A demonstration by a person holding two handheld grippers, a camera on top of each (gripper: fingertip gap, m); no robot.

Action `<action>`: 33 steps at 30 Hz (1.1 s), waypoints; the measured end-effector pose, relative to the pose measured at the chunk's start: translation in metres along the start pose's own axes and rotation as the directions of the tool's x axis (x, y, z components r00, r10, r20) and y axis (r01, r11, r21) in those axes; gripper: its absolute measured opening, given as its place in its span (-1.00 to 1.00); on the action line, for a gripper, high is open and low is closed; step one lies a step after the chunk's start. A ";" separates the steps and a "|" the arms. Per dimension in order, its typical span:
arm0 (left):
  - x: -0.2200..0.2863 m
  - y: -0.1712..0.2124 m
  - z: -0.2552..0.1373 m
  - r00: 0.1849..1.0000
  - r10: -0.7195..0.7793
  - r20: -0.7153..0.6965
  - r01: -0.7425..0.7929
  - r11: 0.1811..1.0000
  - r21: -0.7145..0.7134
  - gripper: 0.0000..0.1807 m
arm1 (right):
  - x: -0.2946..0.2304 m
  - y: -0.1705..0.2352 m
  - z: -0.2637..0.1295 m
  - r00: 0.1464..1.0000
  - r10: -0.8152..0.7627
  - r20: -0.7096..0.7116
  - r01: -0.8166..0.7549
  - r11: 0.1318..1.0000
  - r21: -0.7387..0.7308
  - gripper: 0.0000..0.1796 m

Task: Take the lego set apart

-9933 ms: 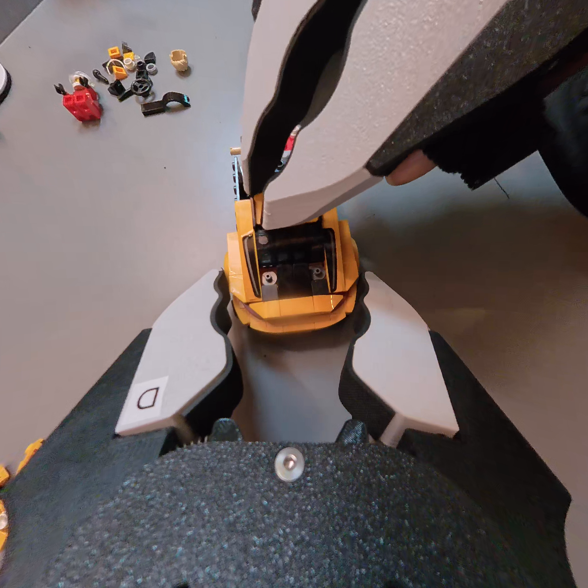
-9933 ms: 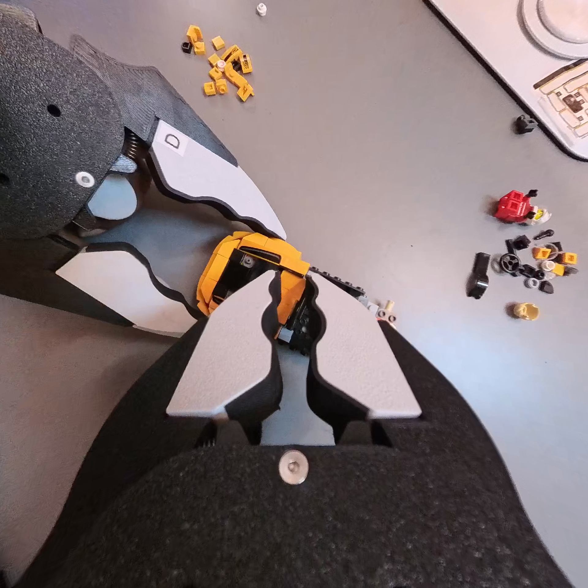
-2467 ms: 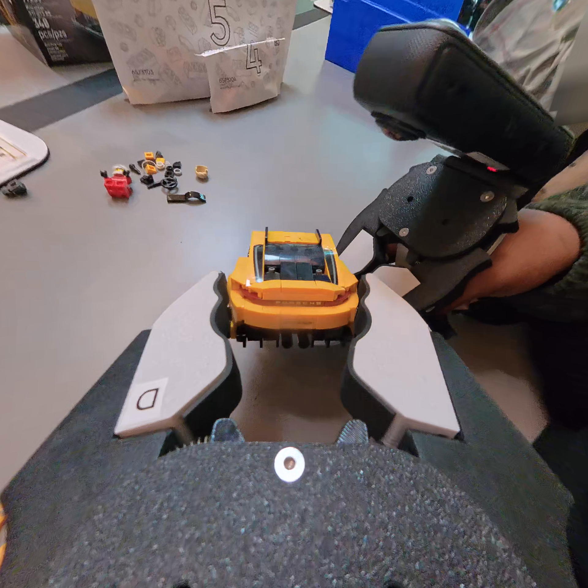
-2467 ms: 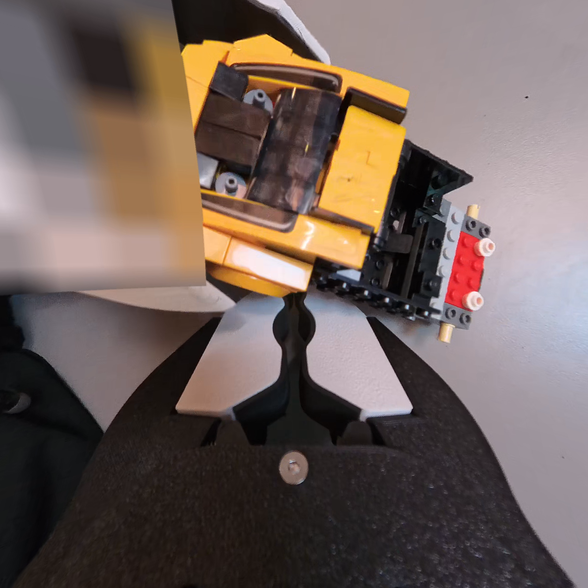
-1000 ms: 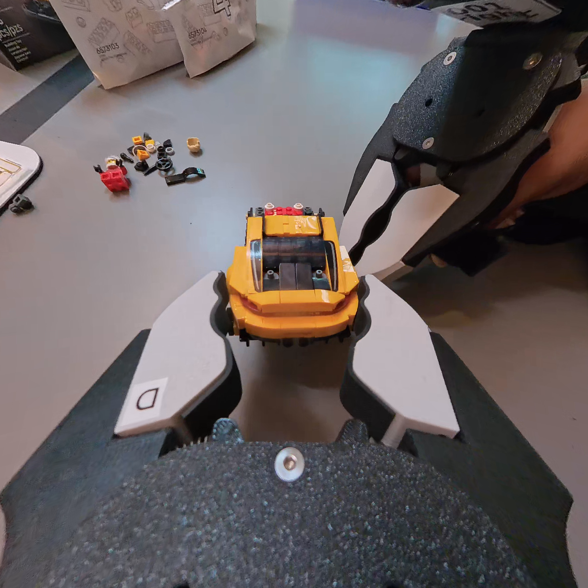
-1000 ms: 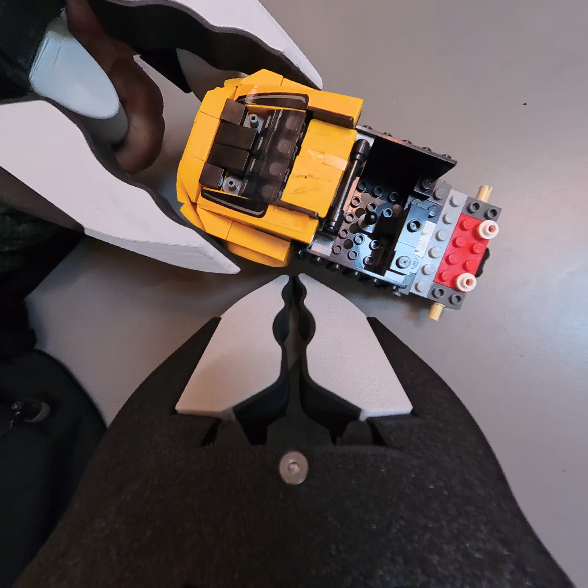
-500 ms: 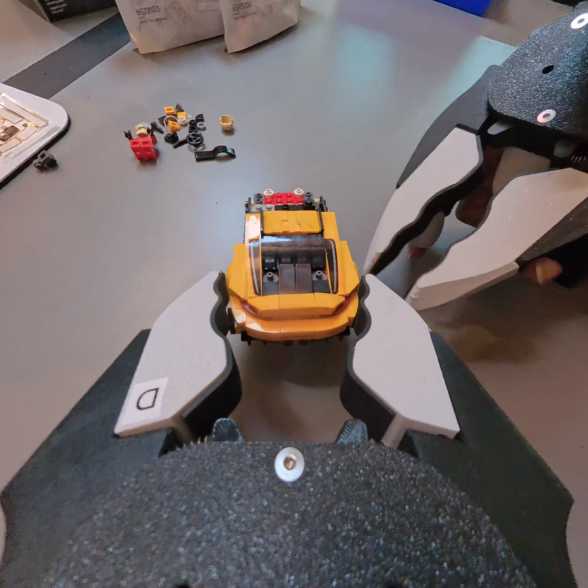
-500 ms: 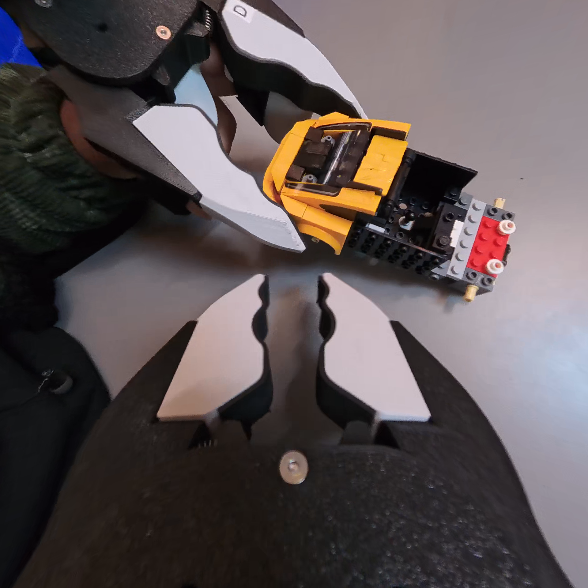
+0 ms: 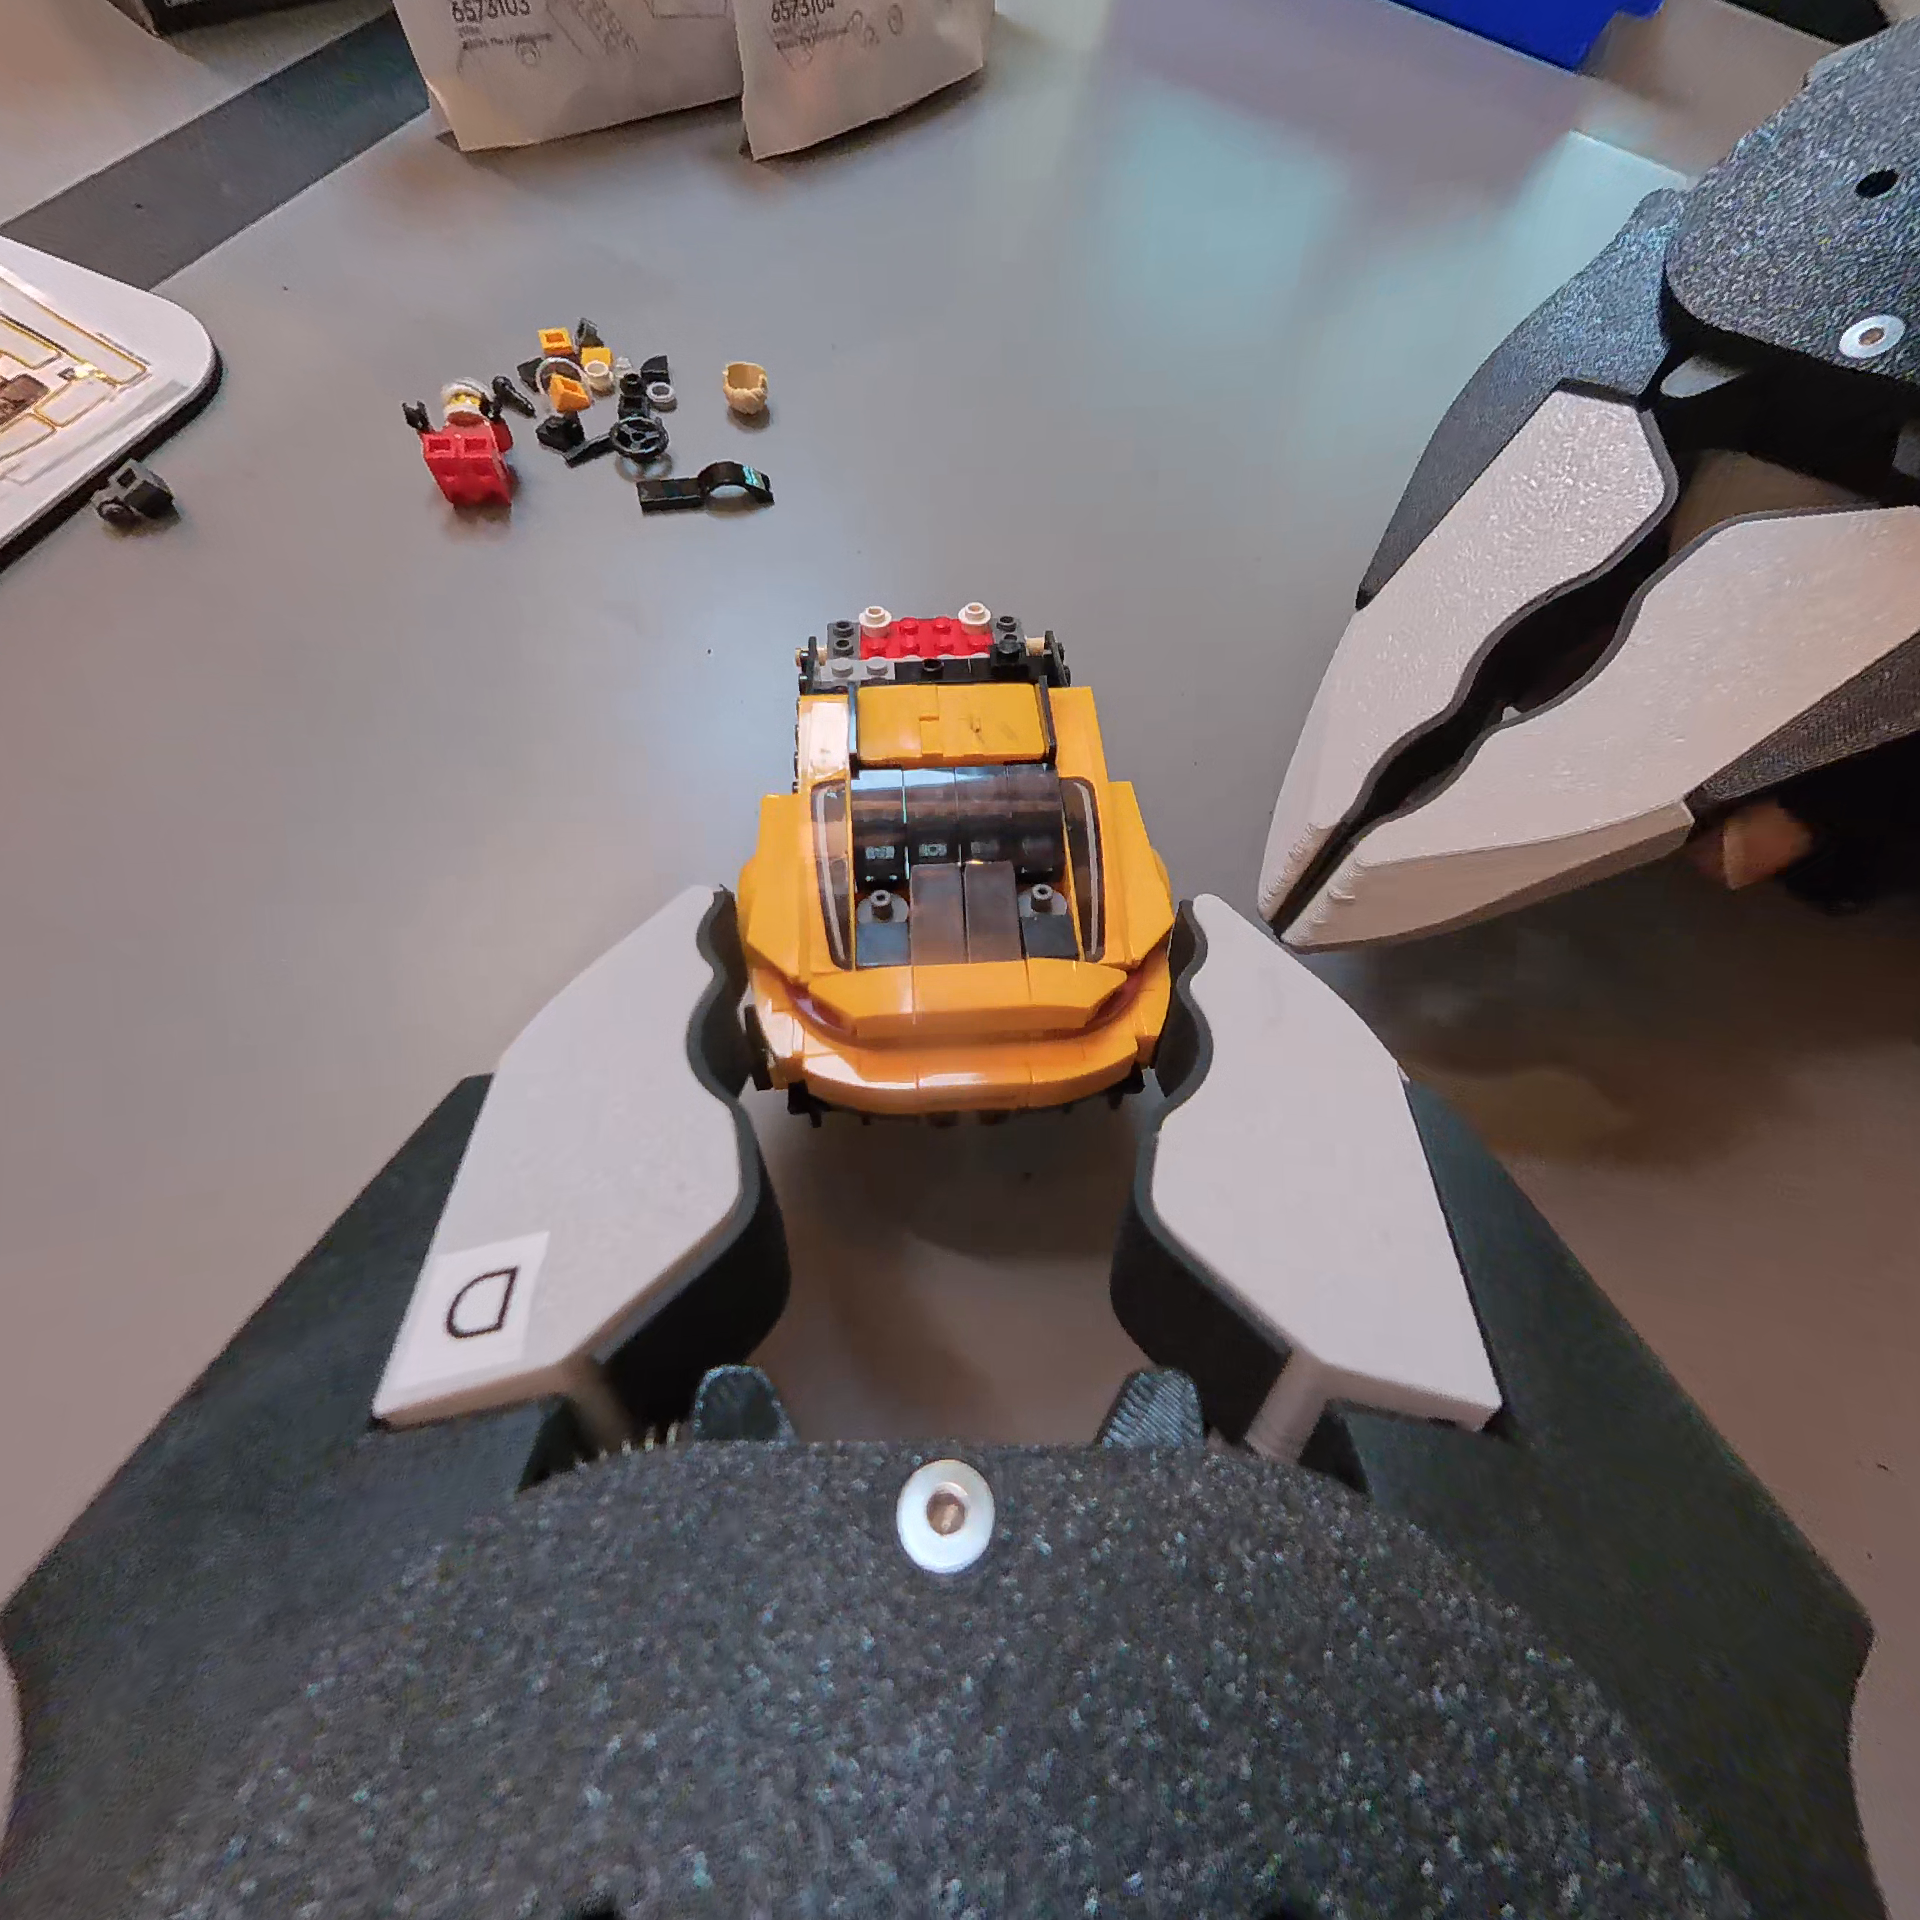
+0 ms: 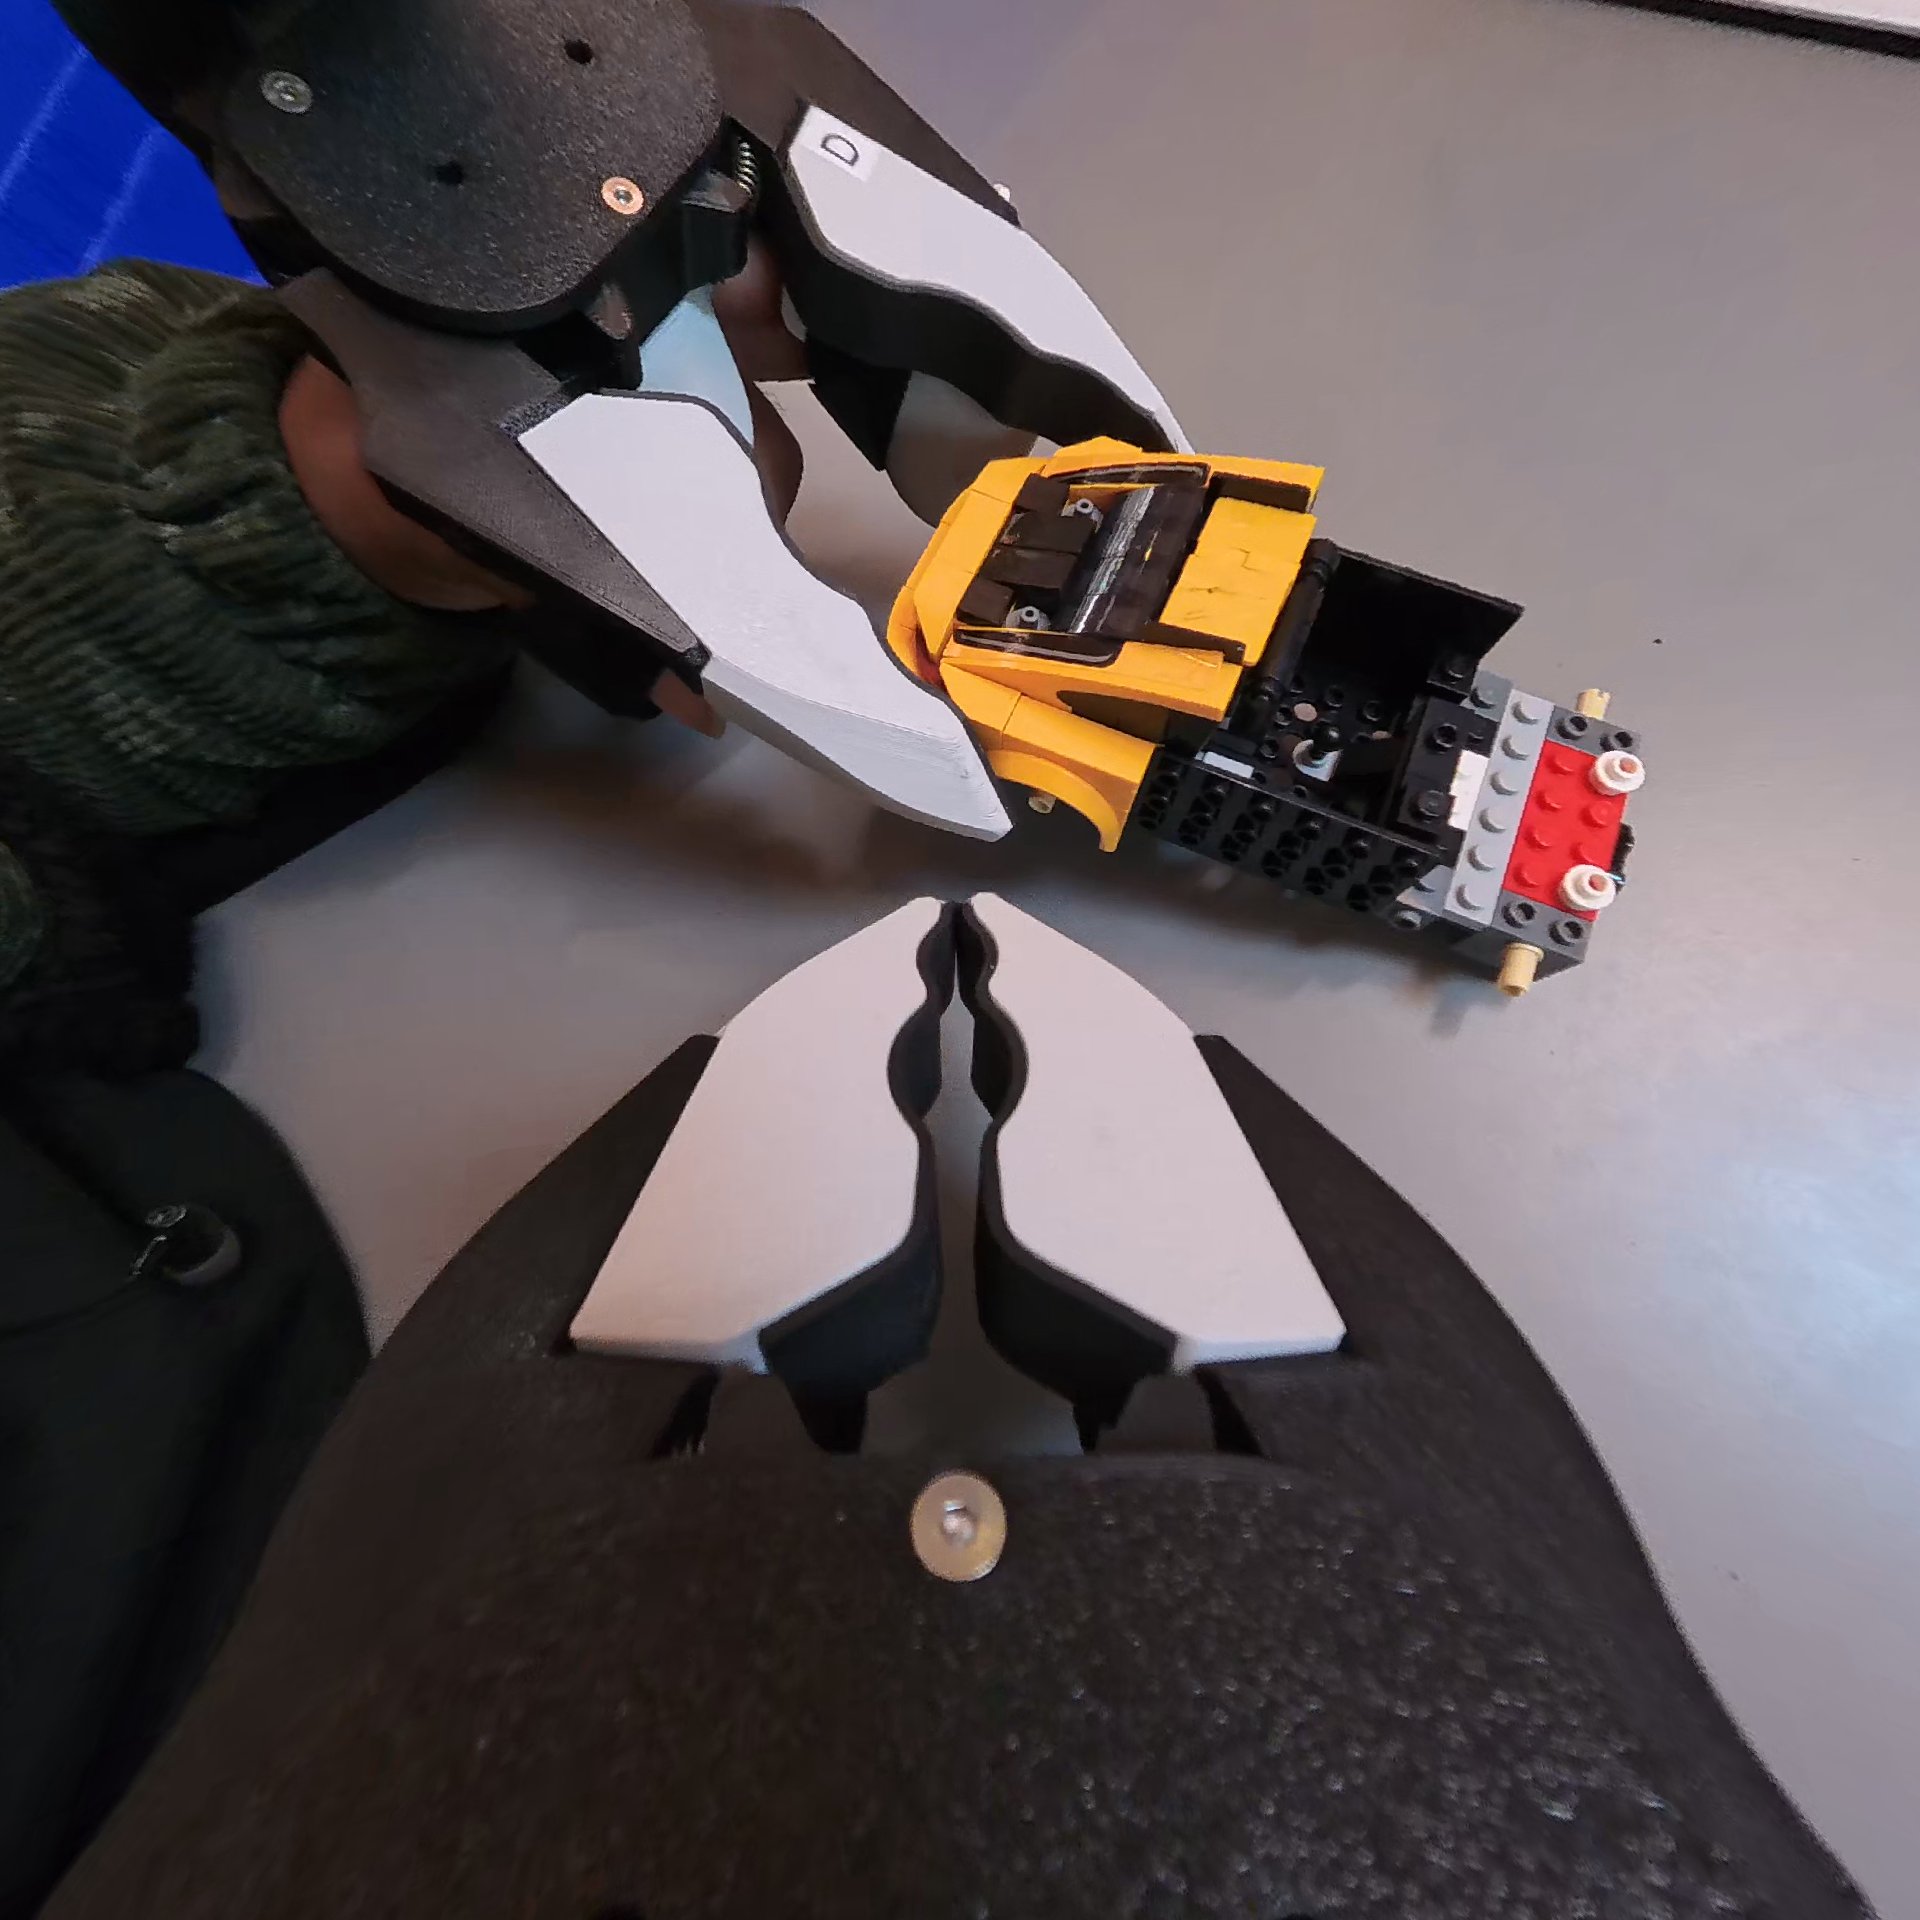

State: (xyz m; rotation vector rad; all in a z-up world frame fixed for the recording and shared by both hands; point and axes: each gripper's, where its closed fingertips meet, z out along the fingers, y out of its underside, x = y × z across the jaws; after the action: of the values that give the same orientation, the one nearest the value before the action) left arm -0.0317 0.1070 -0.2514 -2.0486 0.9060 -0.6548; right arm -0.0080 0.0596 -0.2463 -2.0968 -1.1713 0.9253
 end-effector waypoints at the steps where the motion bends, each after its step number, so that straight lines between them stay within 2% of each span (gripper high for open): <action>1: 0.000 0.000 0.000 1.000 0.001 -0.001 -0.001 1.000 -0.001 -0.13 | 0.001 -0.001 0.000 1.000 -0.001 -0.003 0.001 1.000 0.006 -1.00; 5: 0.000 0.000 0.000 1.000 0.002 0.000 -0.002 1.000 0.000 -0.13 | 0.005 -0.004 -0.004 1.000 0.007 -0.028 -0.006 1.000 0.027 -0.79; 8: 0.000 0.001 0.000 1.000 0.011 0.004 -0.011 1.000 -0.002 -0.13 | 0.007 -0.007 -0.011 0.999 0.006 -0.034 -0.004 0.998 0.060 -0.75; 15: 0.005 0.000 0.000 0.999 0.051 0.004 -0.051 0.999 0.000 -0.14 | 0.023 -0.024 -0.043 0.995 0.046 -0.090 -0.023 0.969 0.247 -0.78; 22: 0.022 -0.003 0.001 0.968 0.242 0.059 -0.242 0.970 -0.011 -0.14 | 0.027 -0.026 -0.035 0.994 0.042 -0.098 -0.018 0.972 0.236 -0.72; 33: 0.034 -0.003 0.004 0.849 0.497 0.179 -0.493 0.867 -0.072 -0.13 | 0.025 -0.020 -0.021 0.995 0.055 -0.084 -0.039 0.981 0.188 -0.70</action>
State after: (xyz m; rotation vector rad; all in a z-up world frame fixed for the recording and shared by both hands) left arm -0.0067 0.0840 -0.2463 -1.7490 1.2653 -0.1590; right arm 0.0084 0.0874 -0.2264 -2.0007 -0.9555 0.9157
